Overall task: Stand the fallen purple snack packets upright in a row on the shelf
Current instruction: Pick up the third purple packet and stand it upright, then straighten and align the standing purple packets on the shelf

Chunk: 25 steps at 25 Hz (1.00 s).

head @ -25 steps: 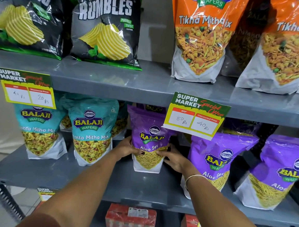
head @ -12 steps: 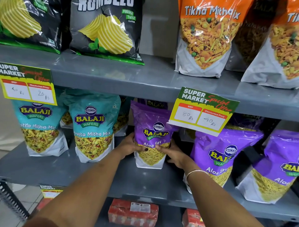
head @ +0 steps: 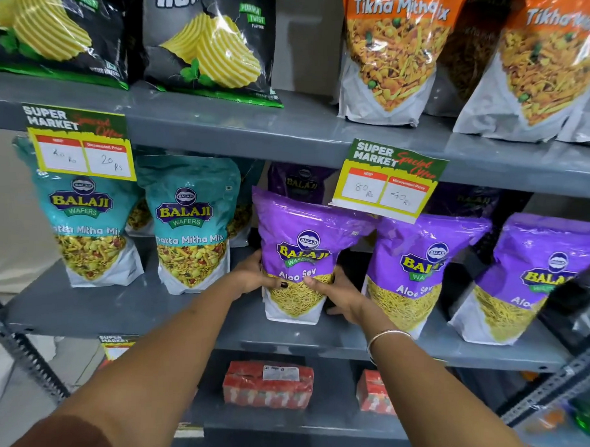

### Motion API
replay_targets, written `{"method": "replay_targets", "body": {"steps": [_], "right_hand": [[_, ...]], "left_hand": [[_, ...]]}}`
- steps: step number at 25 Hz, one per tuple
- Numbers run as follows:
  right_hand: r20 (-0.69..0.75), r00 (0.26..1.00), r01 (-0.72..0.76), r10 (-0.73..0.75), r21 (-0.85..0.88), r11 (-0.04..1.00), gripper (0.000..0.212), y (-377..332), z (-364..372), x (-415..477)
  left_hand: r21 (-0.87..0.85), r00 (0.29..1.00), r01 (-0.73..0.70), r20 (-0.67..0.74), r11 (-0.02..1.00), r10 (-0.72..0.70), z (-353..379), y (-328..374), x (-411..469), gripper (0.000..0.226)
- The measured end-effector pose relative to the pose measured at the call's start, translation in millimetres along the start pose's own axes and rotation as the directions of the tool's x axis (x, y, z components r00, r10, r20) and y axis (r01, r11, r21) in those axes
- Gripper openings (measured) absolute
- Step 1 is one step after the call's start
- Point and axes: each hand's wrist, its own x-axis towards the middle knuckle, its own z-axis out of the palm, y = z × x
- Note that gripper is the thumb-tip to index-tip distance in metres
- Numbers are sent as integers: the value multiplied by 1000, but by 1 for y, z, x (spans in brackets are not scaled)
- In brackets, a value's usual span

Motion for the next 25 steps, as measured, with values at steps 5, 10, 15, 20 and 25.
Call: {"method": "replay_targets", "body": {"steps": [5,10,15,20,25], "right_hand": [[40,999,-10,12,-47,999,78,9,-16,-24],[28,996,86,-87,14,996,61,10,-16,-28],[-150,974,182,-170,70,981,29,17,-22,-12],[-332,928,203,-167,75,976,16,17,-26,-1],[-33,997,67,-63,160,985,31,15,-26,-13]], "left_hand": [[-7,999,-5,-31,1000,4,25,9,-33,73],[-52,1000,2,-21,999,-3,28,17,-44,71],[-465,1000,3,6,885,0,-2,32,-37,37],[-644,990,-139,-90,752,106,-20,56,-32,24],[-680,994,-112,-81,724,77,-24,58,-31,23]]}}
